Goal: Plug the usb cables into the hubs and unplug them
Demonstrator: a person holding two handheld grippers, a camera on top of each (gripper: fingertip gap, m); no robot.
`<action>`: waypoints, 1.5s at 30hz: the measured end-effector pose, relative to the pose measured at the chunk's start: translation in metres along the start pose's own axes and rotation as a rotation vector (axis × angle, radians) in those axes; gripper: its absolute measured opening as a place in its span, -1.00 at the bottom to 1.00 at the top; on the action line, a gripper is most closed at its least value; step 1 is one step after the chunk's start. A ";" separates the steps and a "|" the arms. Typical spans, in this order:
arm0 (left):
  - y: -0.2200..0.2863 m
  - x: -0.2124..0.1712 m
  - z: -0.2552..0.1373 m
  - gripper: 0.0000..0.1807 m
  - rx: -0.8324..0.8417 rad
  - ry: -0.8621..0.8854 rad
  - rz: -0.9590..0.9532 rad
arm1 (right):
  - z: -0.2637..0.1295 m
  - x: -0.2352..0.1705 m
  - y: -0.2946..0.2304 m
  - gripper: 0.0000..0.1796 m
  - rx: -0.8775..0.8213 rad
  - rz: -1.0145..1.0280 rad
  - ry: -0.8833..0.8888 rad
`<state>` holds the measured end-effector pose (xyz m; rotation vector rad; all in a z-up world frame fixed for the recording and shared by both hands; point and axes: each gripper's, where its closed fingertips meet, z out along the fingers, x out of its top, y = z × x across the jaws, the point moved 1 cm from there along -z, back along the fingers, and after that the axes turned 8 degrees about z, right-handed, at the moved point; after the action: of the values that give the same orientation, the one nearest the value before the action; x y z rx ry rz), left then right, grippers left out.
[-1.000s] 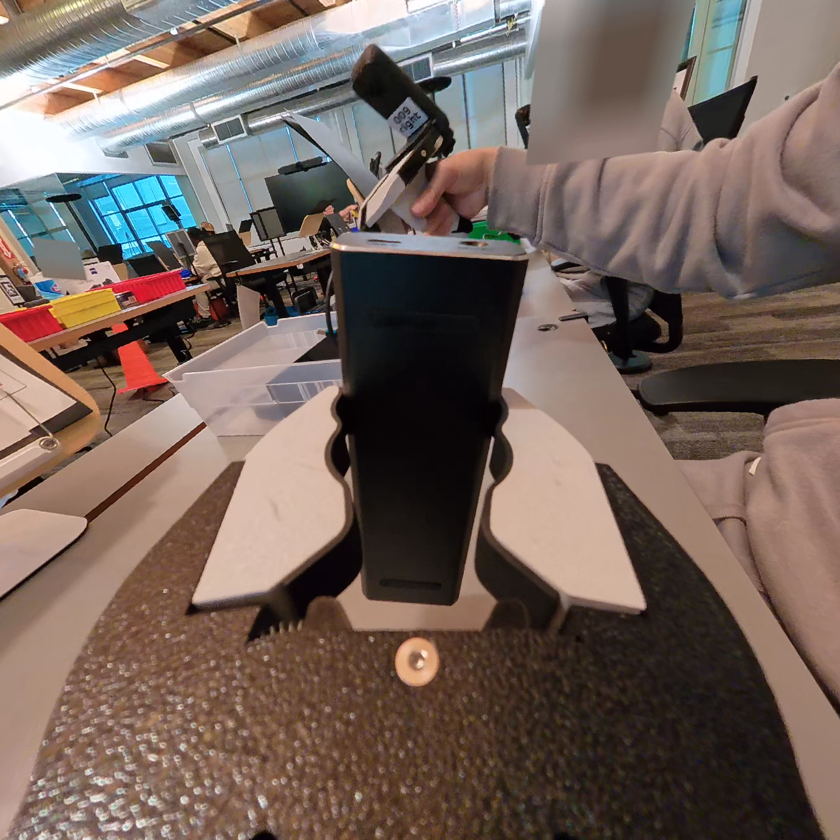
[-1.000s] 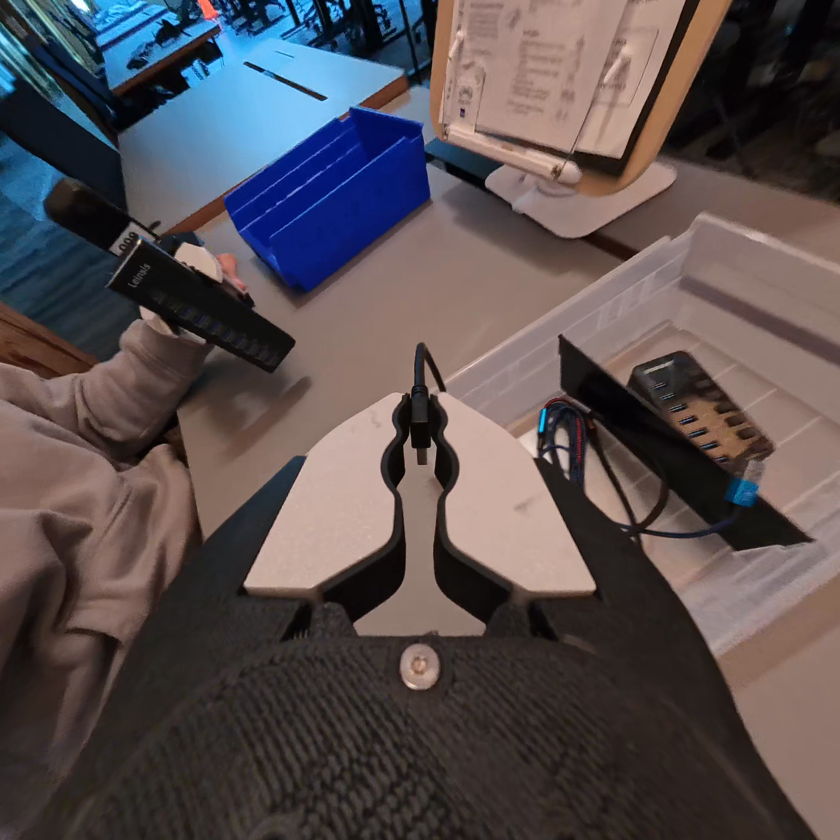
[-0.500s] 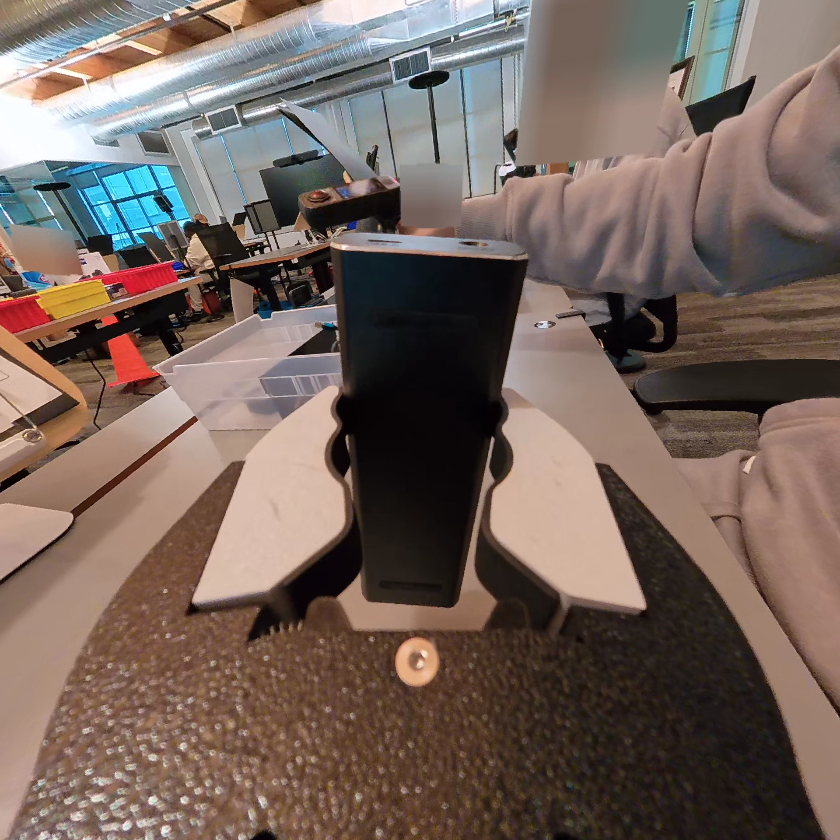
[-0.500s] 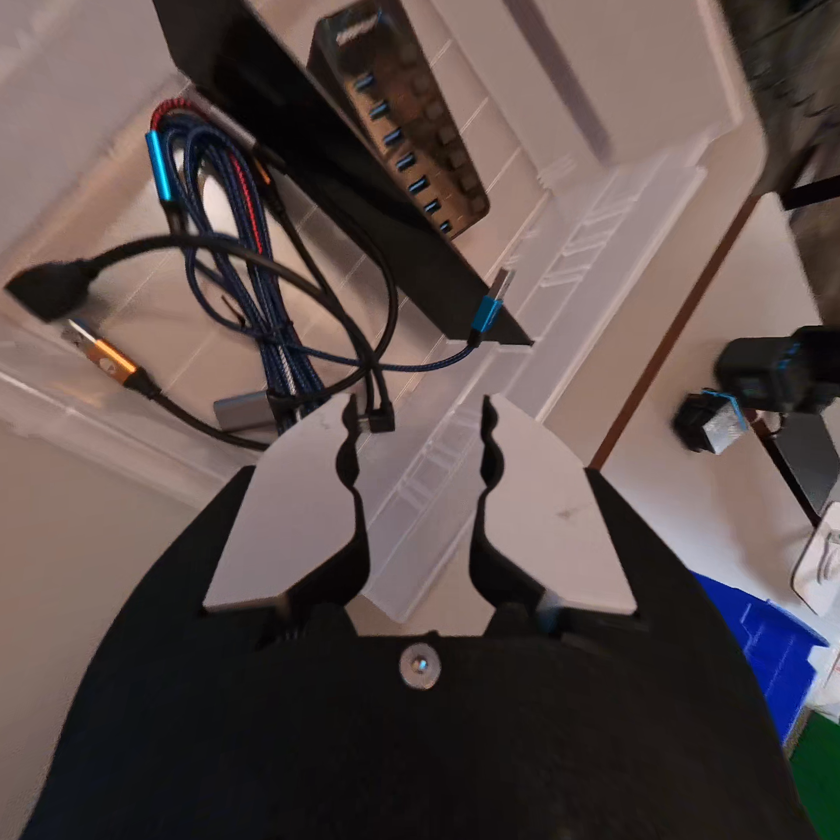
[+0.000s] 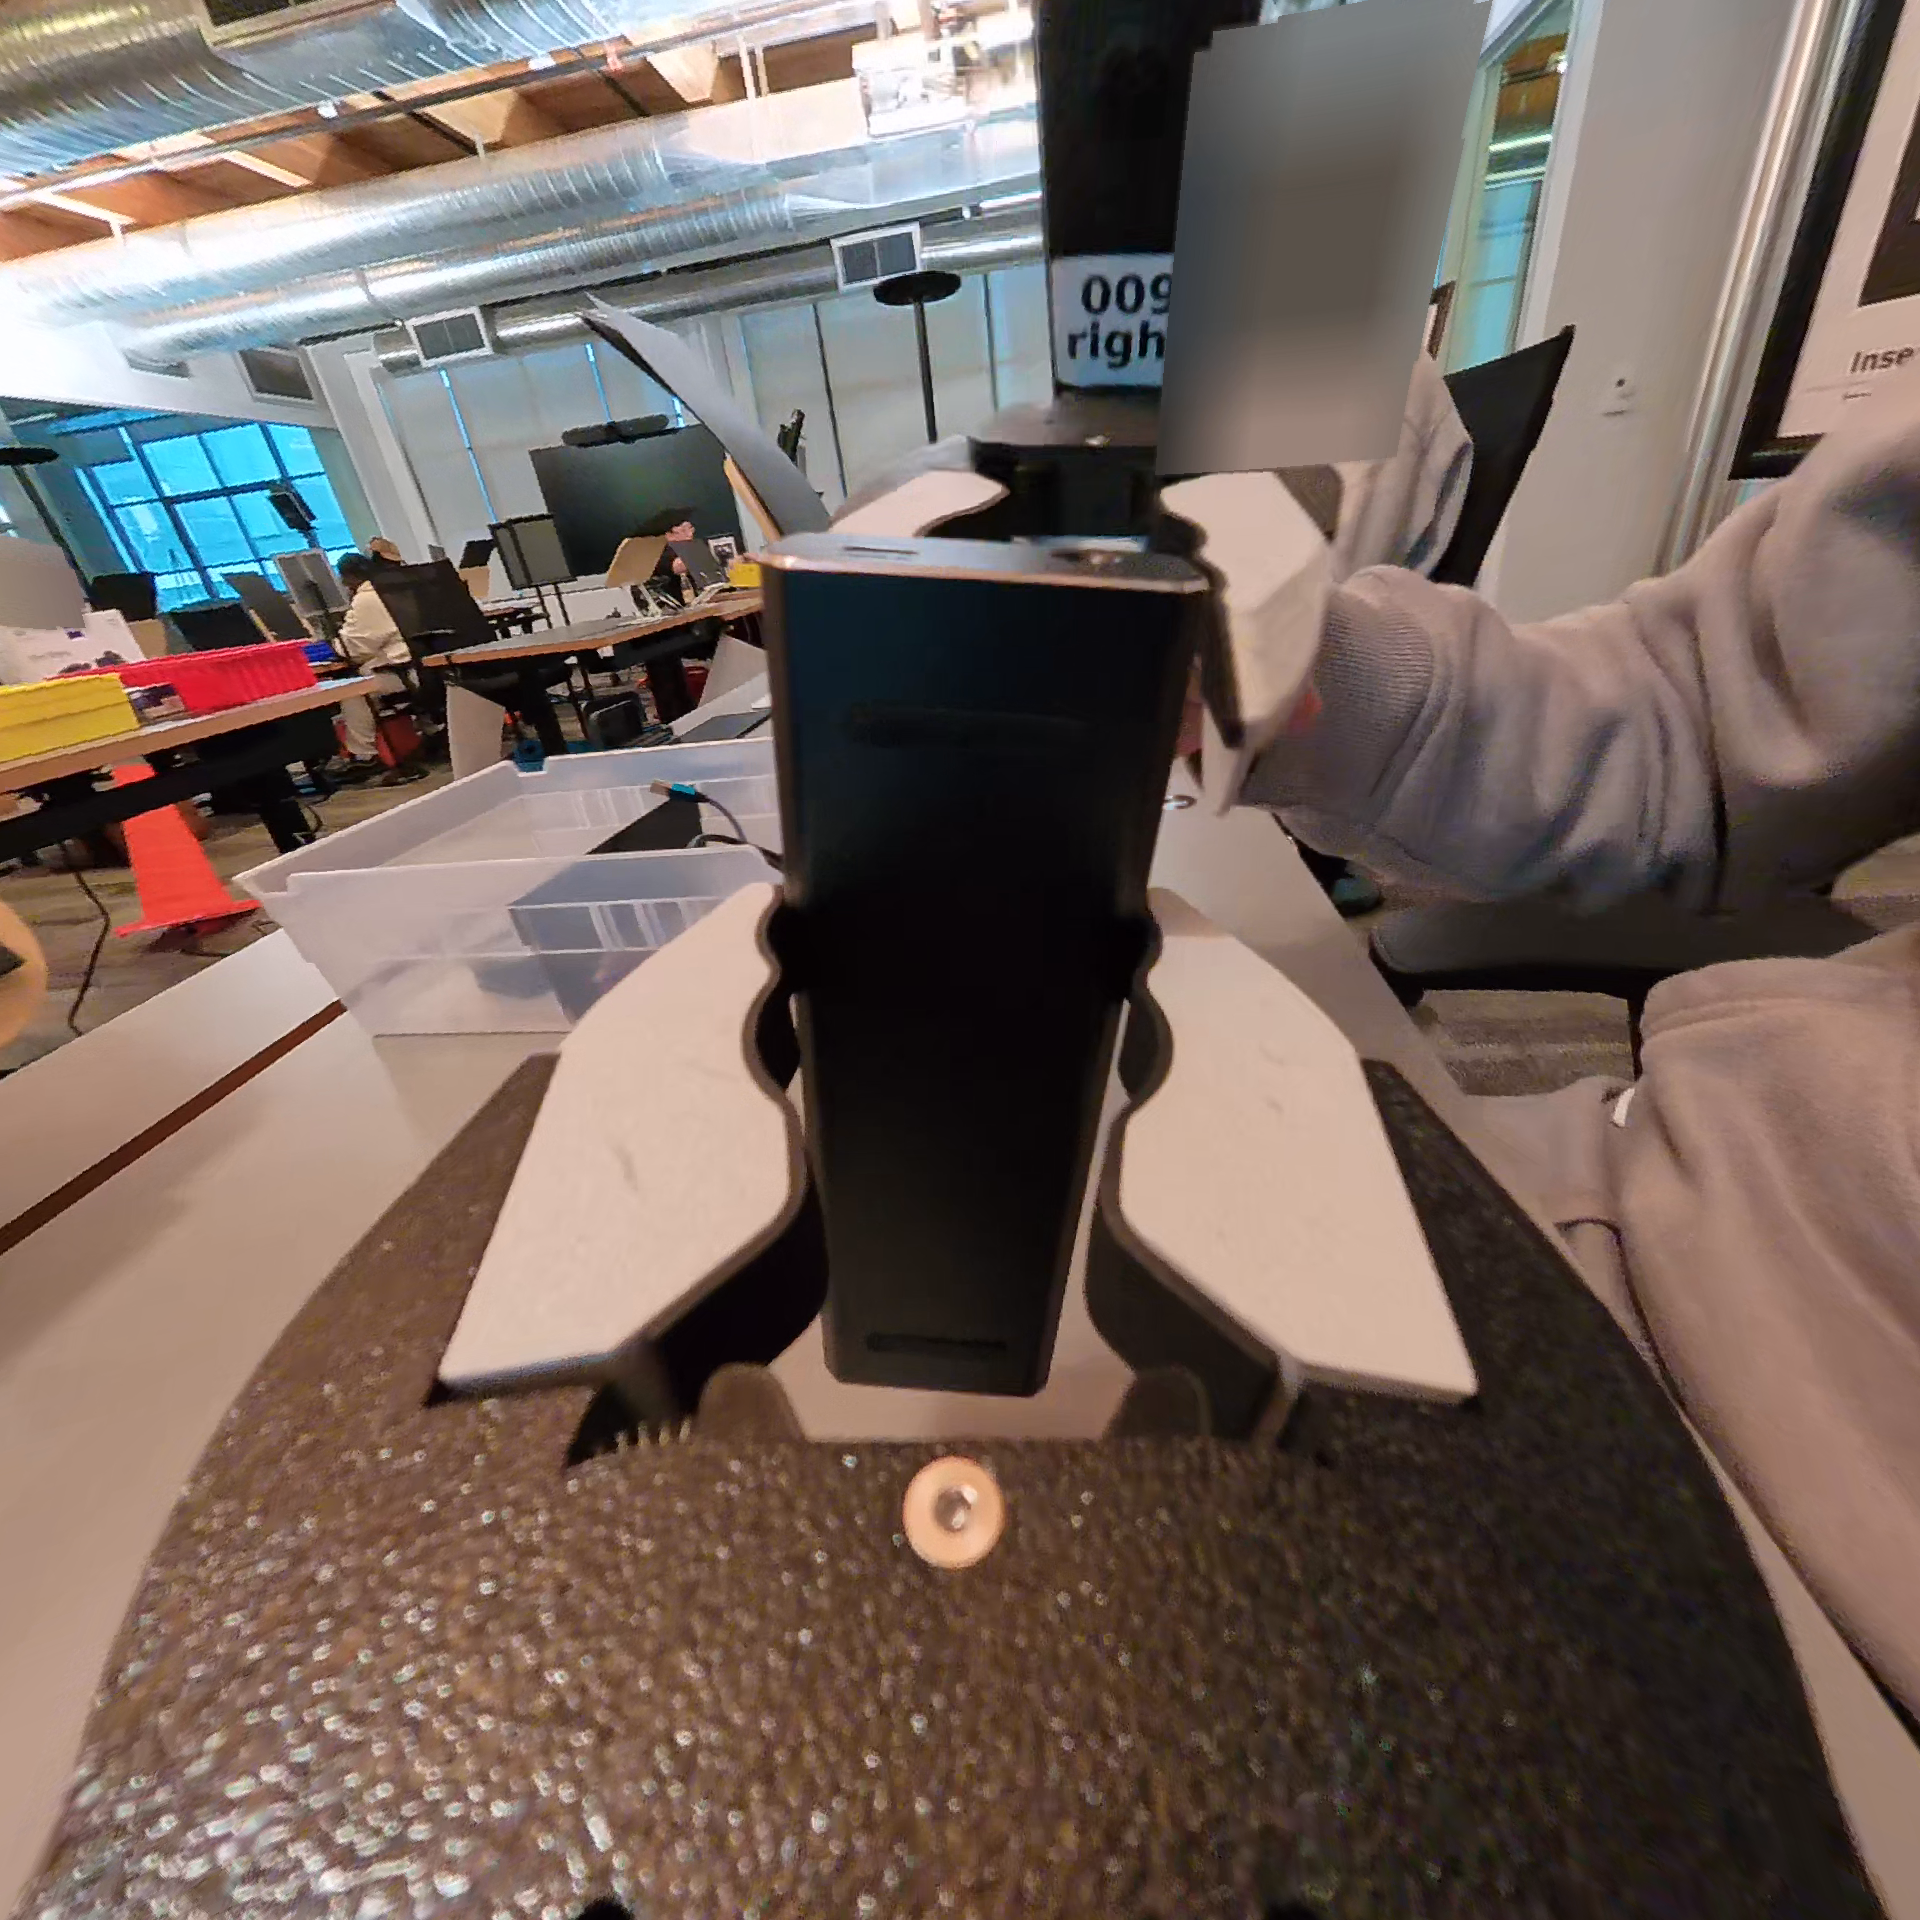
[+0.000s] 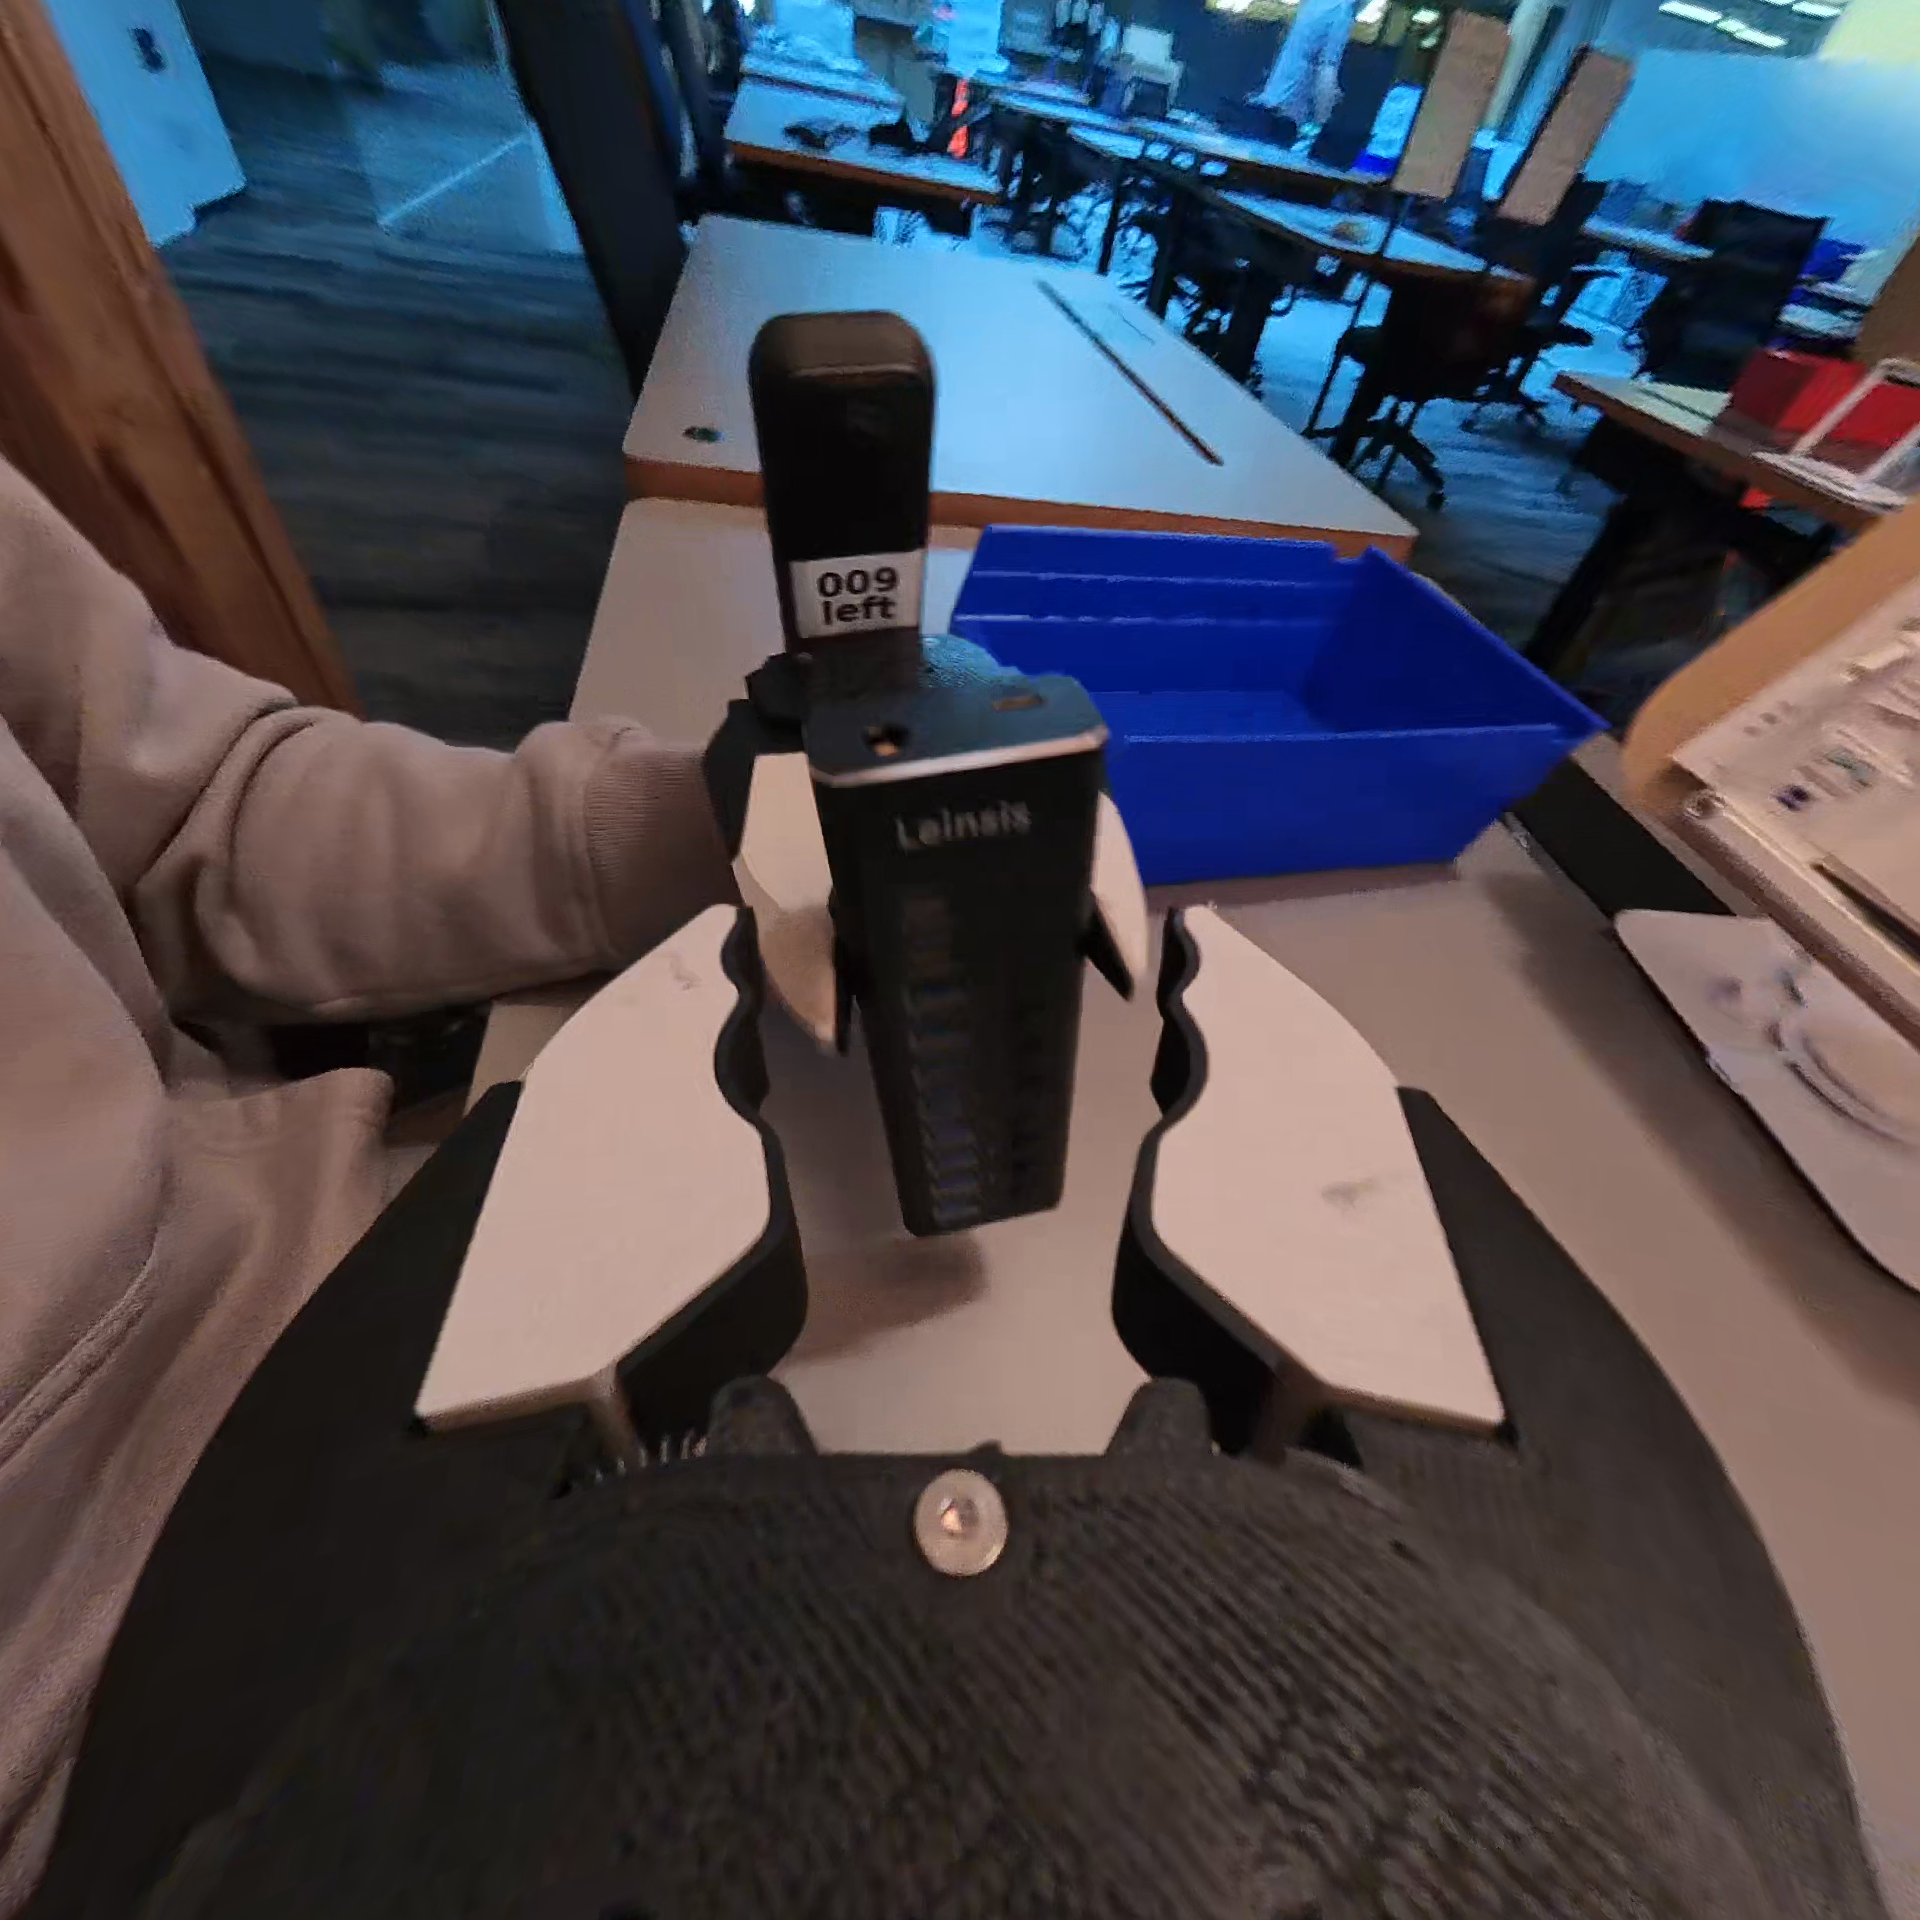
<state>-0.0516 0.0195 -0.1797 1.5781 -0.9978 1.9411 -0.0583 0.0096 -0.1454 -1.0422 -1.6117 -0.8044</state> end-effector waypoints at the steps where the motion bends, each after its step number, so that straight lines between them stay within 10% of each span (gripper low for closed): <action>1: 0.002 0.000 0.001 -0.33 -0.011 -0.003 0.007 | 0.007 0.002 -0.005 -0.18 0.014 -0.015 -0.013; 19: 0.006 0.006 0.010 -0.31 0.011 0.035 0.045 | 0.015 -0.001 0.000 -0.33 -0.135 -0.190 -0.138; 29: -0.029 0.004 -0.011 -0.25 0.221 0.040 0.017 | -0.154 0.055 0.177 -0.32 -0.777 -0.455 -0.476; 35: -0.033 -0.004 -0.011 -0.28 0.226 0.018 -0.007 | -0.205 -0.004 0.295 -0.32 -0.803 -0.343 -0.752; 45: -0.040 -0.019 -0.012 -0.33 0.223 0.008 -0.060 | -0.178 -0.124 0.356 -0.32 -0.567 -0.193 -1.136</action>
<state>-0.0260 0.0560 -0.1892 1.6969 -0.7421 2.0740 0.3503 -0.0334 -0.2149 -1.9926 -2.5192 -0.8703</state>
